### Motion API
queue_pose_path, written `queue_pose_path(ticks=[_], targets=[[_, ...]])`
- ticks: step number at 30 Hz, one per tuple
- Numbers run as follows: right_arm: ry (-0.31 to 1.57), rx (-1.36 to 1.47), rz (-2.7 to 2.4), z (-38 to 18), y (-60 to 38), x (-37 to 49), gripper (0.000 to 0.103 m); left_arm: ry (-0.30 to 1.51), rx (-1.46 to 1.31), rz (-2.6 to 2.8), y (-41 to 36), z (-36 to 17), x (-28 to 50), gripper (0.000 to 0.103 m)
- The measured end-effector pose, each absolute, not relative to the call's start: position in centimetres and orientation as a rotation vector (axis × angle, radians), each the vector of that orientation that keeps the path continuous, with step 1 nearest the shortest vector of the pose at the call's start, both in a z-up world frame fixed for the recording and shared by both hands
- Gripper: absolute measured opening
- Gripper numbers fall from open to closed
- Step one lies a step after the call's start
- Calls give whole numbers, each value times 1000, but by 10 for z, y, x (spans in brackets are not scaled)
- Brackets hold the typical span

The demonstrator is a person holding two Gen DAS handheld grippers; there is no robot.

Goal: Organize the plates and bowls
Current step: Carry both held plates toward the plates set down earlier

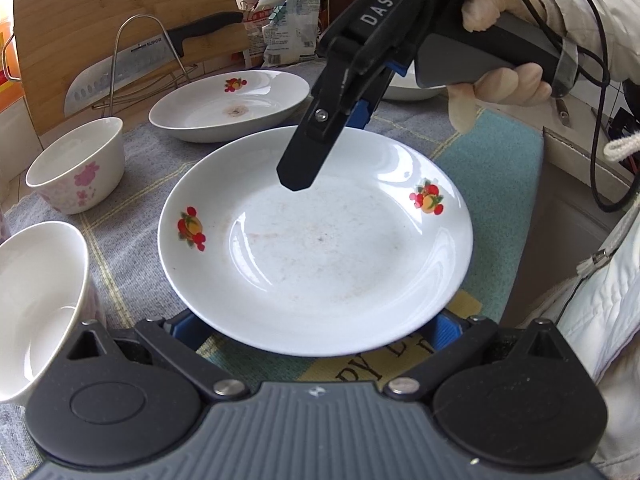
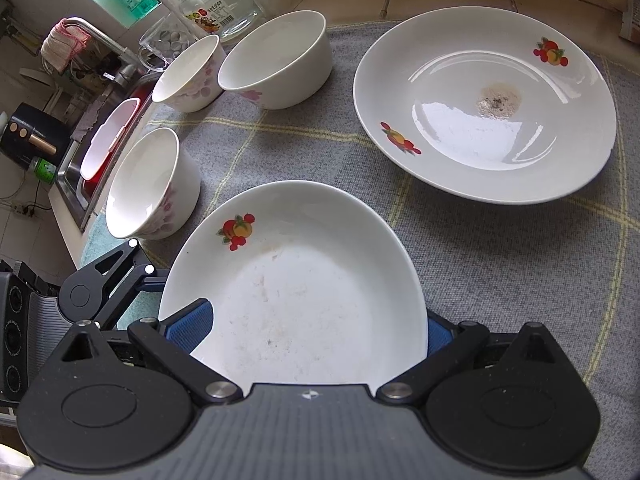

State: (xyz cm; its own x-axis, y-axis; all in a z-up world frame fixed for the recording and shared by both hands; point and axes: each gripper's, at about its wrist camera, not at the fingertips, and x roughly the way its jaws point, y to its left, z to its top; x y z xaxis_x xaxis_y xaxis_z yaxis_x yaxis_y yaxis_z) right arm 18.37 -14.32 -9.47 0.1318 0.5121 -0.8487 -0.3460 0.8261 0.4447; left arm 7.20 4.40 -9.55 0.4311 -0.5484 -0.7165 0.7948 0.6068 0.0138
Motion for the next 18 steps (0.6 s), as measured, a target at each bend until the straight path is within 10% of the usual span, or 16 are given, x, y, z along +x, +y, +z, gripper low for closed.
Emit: queue_pose_path(ticks=[18], targets=[[1309,154,612,-94,-142,186,103,761,384,-874,41,-94,73,102]])
